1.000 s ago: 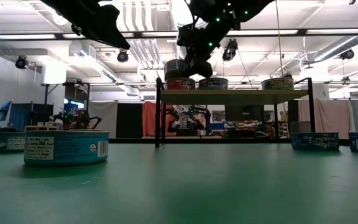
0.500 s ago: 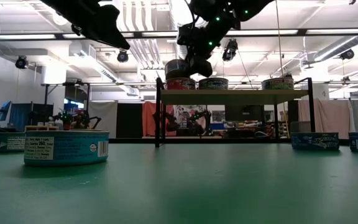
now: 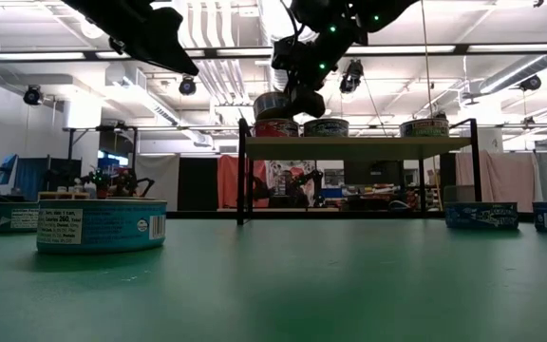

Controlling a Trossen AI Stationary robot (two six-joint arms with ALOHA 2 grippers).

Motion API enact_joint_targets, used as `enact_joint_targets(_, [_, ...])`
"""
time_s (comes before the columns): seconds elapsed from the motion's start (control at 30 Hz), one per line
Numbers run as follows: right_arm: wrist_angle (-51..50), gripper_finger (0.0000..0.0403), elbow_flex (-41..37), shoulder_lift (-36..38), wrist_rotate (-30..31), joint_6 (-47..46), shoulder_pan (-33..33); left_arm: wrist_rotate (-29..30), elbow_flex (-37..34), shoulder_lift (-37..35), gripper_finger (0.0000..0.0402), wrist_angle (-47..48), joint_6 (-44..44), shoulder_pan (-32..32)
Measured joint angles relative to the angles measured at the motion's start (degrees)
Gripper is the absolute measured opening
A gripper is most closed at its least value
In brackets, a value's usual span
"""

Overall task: Stack canned seafood by type on shelf
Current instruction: Stack the blue/pink tuna can on top of the other blue/pink tuna can on the shelf

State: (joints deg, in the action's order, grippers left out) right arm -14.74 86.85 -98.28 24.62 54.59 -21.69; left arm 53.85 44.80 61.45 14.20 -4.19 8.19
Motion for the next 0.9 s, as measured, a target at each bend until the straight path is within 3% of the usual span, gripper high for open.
enact_joint_targets(0.9, [0.02, 0.0317, 0.04, 0.02, -0.13, -3.18, 0.0, 0.01, 0.0, -0.01, 0.0233, -0.01, -0.24, -0.01])
